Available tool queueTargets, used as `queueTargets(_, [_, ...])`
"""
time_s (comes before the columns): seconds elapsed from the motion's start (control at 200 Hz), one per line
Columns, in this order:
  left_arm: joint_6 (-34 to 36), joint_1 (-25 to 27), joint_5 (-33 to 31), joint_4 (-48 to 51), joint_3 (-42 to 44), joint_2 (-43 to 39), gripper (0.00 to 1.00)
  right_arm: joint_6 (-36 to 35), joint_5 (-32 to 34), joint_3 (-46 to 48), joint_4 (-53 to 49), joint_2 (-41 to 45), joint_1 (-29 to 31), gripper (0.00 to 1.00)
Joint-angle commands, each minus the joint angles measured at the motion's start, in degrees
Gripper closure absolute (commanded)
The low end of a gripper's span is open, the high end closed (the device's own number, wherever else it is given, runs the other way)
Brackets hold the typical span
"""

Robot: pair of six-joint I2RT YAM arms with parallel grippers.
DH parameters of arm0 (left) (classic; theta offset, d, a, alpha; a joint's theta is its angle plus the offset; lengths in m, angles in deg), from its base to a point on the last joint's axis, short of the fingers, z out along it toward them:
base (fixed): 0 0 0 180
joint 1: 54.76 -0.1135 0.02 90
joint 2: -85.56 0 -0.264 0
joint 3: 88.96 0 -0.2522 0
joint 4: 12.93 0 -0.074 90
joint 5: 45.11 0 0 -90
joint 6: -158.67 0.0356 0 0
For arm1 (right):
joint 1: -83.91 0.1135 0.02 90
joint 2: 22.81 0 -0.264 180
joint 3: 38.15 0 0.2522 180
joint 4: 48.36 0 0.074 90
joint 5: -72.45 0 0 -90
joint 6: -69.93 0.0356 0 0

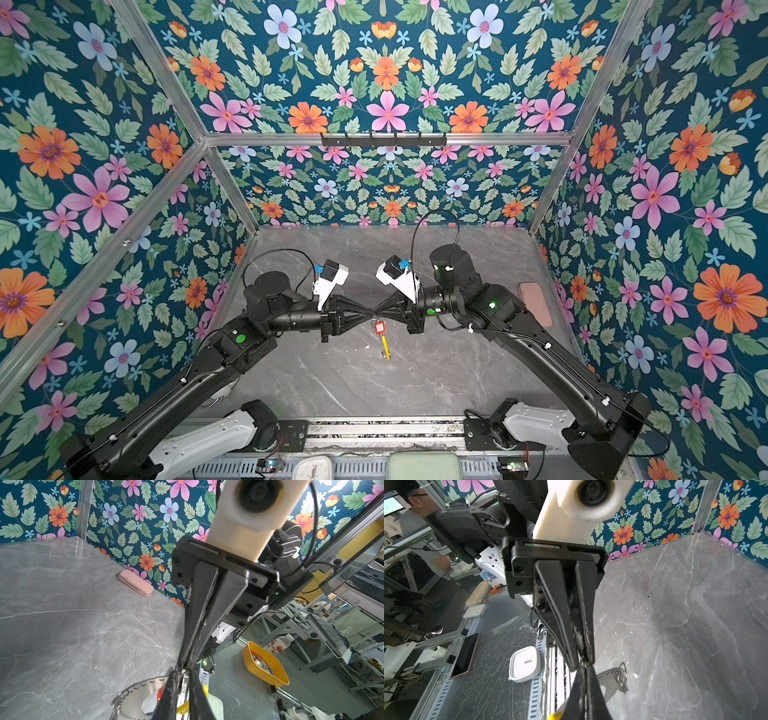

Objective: Remove the keys from the keyring

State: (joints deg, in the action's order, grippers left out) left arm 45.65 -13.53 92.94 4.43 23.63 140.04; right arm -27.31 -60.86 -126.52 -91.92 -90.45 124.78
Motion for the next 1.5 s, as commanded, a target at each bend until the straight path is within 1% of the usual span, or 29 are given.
queueTargets(0.0, [0.5, -0.2, 0.7, -1.0, -0.7, 0.1, 0.90, -0.6, -1.1, -0.3, 0.3, -0.2, 0.1, 1.00])
queueTargets(0.17, [0.5, -0.2, 0.0, -1.2, -0.6, -0.1, 0.96, 0.1, -1.1, -0.2, 1.1, -0.3, 0.1, 1.00])
queueTargets(0.225, [0.3, -0.1, -0.5, -1.7, -0.3, -0.4, 0.97, 0.8, -0.8, 0.0, 2.0, 0.0, 0.1, 0.89])
queueTargets(0.315, [-0.7, -0.2, -2.1, -3.6, 0.6, -1.2, 1.00, 2.6, 1.2, 0.4, 4.3, 0.9, 0.1, 0.66])
queueTargets(0.35, [-1.2, -0.2, -2.8, -4.6, 1.1, -1.6, 1.00, 3.4, 2.2, 0.6, 5.4, 1.5, 0.1, 0.60])
queueTargets(0.47, [-2.4, -0.2, -7.0, -7.7, 3.0, -3.0, 1.00, 7.4, 7.6, 3.6, 11.6, 5.0, 0.1, 0.48])
queueTargets(0.605, [-3.4, -0.2, -12.8, -10.9, 5.1, -4.3, 1.00, 11.5, 13.0, 9.3, 17.9, 8.8, 0.3, 0.42])
queueTargets(0.705, [-3.9, -0.2, -15.4, -13.7, 6.7, -5.2, 1.00, 12.7, 17.1, 13.2, 20.5, 10.7, 1.2, 0.40])
queueTargets(0.85, [-4.0, -0.1, -17.3, -16.3, 7.8, -5.3, 1.00, 14.3, 18.5, 17.1, 23.0, 11.0, 2.4, 0.39])
queueTargets(0.985, [-3.8, -0.1, -18.0, -17.7, 8.5, -5.4, 1.00, 12.3, 24.7, 19.4, 24.5, 10.6, 5.7, 0.38])
queueTargets(1.205, [-3.4, -0.1, -18.7, -18.0, 9.1, -6.4, 1.00, 11.5, 27.3, 20.9, 25.1, 8.8, 6.5, 0.38])
queueTargets(1.255, [-3.4, 0.0, -18.7, -18.3, 9.3, -6.7, 1.00, 11.4, 27.1, 20.9, 25.1, 8.4, 6.6, 0.40])
queueTargets(1.35, [-3.4, -0.1, -18.6, -18.5, 9.2, -6.7, 1.00, 11.2, 26.0, 20.1, 24.6, 7.5, 6.6, 0.47])
queueTargets(1.495, [-3.2, -0.1, -18.6, -18.0, 8.8, -6.7, 1.00, 10.5, 25.7, 18.9, 23.3, 6.9, 7.0, 0.64])
